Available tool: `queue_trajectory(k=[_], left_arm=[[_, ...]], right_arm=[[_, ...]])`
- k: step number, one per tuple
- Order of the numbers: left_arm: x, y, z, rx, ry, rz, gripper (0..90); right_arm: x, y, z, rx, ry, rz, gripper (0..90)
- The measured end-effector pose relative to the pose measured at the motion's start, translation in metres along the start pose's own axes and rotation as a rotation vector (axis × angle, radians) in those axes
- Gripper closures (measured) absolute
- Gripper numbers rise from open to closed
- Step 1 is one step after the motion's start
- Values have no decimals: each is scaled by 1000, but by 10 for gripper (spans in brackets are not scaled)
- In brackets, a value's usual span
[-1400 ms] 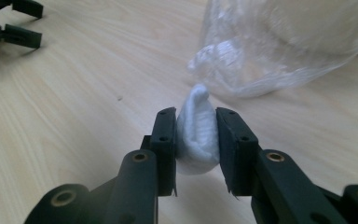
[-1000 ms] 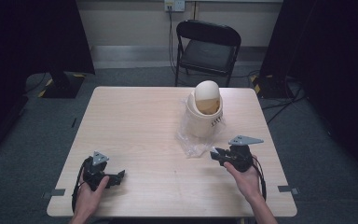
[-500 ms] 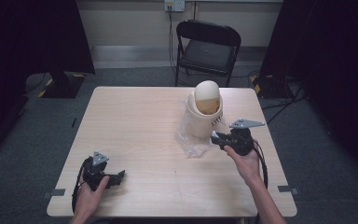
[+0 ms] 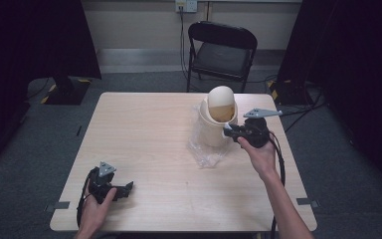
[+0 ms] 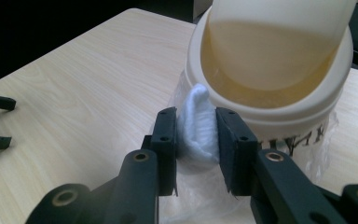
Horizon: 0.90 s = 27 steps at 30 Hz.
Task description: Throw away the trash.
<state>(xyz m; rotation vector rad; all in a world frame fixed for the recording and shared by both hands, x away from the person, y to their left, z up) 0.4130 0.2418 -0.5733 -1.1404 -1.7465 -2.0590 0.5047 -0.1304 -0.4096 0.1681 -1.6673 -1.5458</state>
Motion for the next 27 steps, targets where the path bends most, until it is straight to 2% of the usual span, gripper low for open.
queue_trajectory(k=[8,12,15,27], left_arm=[[0,0,0,0,0,0,0],[0,0,0,0,-1,0,0],[0,0,0,0,0,0,0],[0,0,0,2,-1,-2,0]], right_arm=[[-12,18,-1,-2,20,-32,704],[-18,23,-5,-4,12,-23,704],[-22,30,-10,-11,1,-37,704],[-38,30,-23,-26,-37,-9,704]])
Point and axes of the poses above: each handheld gripper's, and its own axes: x roughly backward along the jaws, y roughly out of its top, z roughly to its left, the point moved 10 cm from there along -x, roughly forward along the jaws, and after that the axes turned 3 degrees about -z, right-handed, at the moved point
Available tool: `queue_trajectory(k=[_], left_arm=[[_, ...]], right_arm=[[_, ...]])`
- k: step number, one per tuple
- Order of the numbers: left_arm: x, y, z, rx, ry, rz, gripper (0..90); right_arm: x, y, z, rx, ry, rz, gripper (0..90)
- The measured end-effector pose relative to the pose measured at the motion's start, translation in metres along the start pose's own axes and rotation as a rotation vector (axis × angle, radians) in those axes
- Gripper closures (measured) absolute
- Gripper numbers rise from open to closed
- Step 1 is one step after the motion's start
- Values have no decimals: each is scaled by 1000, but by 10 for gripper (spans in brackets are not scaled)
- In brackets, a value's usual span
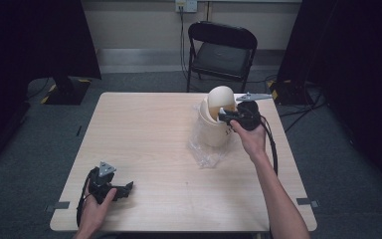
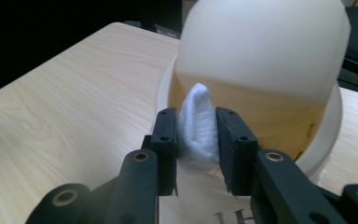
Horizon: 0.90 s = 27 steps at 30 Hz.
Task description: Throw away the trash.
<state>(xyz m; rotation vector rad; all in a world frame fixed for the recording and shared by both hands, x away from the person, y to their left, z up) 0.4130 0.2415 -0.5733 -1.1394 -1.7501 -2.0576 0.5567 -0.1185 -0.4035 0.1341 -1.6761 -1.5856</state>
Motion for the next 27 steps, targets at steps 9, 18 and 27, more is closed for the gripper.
queue_trajectory(k=[9,18,27], left_arm=[[0,0,0,0,0,0,0],[0,0,0,-2,0,2,0],[0,0,0,-2,0,2,0]], right_arm=[[-11,-6,-14,-20,-37,20,704],[-24,-18,-22,-40,-58,60,704],[-34,-22,-22,-25,-64,104,699]])
Point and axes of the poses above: each handheld gripper's, and its own axes: x roughly backward along the jaws, y roughly out of its top, z roughly to its left, the point moved 10 cm from there along -x, roughly forward along the jaws, and after that the axes turned 3 degrees about -z, right-handed, at the moved point
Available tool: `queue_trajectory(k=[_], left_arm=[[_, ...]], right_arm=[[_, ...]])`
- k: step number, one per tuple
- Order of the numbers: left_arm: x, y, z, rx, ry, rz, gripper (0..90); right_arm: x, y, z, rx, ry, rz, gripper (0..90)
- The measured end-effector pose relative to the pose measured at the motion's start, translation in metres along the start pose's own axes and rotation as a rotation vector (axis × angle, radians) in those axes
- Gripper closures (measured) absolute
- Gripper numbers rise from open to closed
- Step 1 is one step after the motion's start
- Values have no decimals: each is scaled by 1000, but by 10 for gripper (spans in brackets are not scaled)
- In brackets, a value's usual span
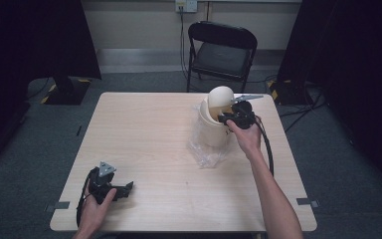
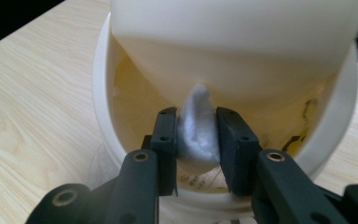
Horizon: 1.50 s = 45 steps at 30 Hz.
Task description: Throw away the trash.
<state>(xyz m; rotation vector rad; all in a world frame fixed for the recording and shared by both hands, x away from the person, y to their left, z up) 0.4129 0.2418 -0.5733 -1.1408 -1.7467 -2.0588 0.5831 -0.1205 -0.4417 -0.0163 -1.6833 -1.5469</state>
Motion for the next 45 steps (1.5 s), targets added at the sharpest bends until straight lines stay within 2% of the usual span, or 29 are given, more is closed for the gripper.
queue_trajectory(k=[4,9,12,17,27,30,31,33,45], left_arm=[[0,0,0,-2,-3,1,0],[0,0,-1,-1,-3,-2,0],[0,0,-1,0,-3,-2,0],[0,0,-1,-1,-3,-2,0],[0,0,-1,-2,-3,-1,0],[0,0,-1,0,-3,-2,0],[0,0,-1,-1,-3,-2,0],[0,0,-1,-1,-3,-2,0],[0,0,-1,-3,-3,-1,0]], right_arm=[[-6,-1,-1,-2,-17,19,695],[-6,-1,-2,2,-30,23,677],[-7,0,0,-1,-38,15,576],[-7,1,0,-11,-31,7,557],[0,6,1,-9,-25,-29,602],[4,7,-1,-16,-23,-40,643],[5,7,0,-24,-11,-47,646],[7,5,-2,-20,-21,-45,648],[19,2,2,-31,-7,-78,667]])
Point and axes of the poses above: each handheld gripper's, and its own axes: x roughly backward along the jaws, y roughly out of its top, z roughly to its left, the point moved 10 cm from there along -x, roughly forward along the jaws, and after that the axes turned 3 degrees about -z, right-handed, at the moved point
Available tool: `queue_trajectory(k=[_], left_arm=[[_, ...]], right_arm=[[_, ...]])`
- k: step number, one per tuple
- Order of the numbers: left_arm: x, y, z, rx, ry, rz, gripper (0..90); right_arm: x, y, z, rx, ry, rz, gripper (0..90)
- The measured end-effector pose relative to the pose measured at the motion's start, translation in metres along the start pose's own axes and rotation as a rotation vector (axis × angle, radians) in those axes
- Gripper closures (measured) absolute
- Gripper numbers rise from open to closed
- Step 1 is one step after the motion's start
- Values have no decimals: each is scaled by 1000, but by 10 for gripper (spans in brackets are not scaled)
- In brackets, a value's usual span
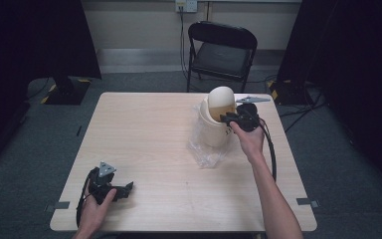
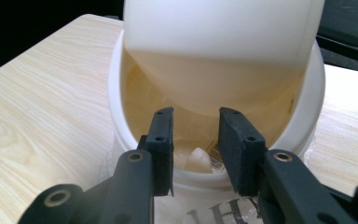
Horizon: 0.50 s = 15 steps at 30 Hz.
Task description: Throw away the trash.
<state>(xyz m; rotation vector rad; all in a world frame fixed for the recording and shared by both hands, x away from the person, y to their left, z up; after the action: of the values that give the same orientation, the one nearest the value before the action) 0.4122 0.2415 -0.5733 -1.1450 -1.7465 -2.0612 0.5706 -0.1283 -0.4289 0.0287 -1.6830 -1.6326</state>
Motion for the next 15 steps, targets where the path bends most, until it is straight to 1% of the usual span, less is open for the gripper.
queue_trajectory(k=[8,10,15], left_arm=[[0,0,0,0,0,0,0],[0,0,0,0,0,0,0],[0,0,0,1,0,-1,0]], right_arm=[[13,-2,8,12,6,-25,663],[17,-1,11,5,23,-36,665],[24,-6,12,7,13,-33,648]])
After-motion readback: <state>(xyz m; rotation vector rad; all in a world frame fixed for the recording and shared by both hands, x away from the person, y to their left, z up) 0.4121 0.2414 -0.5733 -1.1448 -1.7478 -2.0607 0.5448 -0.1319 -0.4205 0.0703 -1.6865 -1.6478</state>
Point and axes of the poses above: each handheld gripper's, and its own axes: x roughly backward along the jaws, y roughly out of its top, z roughly to its left, the point moved 10 cm from there along -x, roughly forward along the jaws, and after that the axes turned 3 degrees about -z, right-handed, at the moved point
